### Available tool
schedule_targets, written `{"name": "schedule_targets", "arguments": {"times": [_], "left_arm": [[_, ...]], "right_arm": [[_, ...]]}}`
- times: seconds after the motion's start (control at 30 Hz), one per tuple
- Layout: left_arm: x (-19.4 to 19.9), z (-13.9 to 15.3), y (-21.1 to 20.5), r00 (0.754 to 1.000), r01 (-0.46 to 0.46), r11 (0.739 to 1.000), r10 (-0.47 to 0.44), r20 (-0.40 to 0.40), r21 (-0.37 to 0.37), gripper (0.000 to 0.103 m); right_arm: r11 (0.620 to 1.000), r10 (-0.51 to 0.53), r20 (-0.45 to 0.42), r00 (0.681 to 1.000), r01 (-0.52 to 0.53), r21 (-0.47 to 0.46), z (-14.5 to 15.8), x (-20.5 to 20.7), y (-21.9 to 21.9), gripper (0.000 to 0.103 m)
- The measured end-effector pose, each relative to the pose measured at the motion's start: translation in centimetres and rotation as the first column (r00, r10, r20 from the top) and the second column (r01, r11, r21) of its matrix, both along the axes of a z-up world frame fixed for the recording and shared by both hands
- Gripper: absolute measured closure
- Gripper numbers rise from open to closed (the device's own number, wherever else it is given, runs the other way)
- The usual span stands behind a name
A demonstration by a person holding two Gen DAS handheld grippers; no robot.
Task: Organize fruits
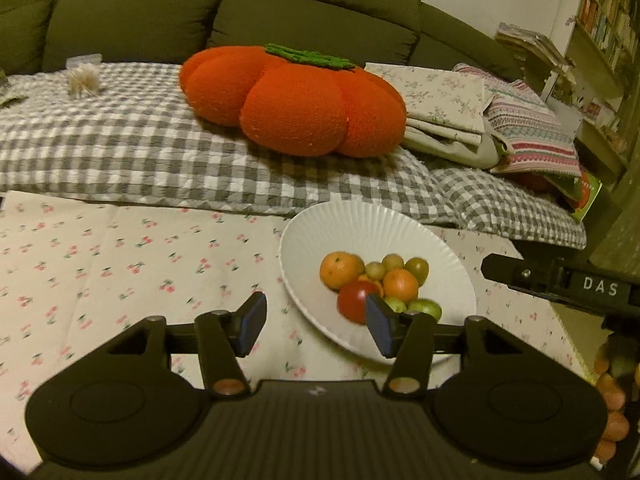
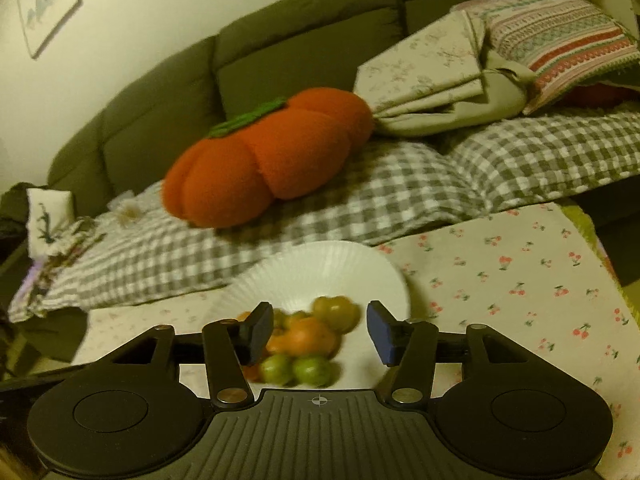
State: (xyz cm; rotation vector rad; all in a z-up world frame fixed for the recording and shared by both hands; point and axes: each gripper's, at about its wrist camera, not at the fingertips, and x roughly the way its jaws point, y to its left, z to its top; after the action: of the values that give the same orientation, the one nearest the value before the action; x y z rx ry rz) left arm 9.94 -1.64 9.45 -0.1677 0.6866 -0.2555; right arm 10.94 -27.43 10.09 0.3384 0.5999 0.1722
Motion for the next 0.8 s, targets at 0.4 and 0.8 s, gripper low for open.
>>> {"name": "schedule_targets", "arguments": {"times": [0.4, 0.8], "left_arm": [[-6.4, 0.9, 0.0, 0.999, -0.032, 0.996, 0.034, -0.013, 0.080, 0.046], [-13.0, 0.4, 1.0, 0.996, -0.089, 0.989, 0.089, 0.002, 0.115, 0.037]], "right_arm": [[0.994, 0.043, -0.069, 0.997, -0.049, -0.096, 1.2, -6.3, 3.0, 0.042], [0.983, 0.073, 0.008, 0.997, -0.071, -0.169, 2.9, -12.0, 5.1, 0.035]]}}
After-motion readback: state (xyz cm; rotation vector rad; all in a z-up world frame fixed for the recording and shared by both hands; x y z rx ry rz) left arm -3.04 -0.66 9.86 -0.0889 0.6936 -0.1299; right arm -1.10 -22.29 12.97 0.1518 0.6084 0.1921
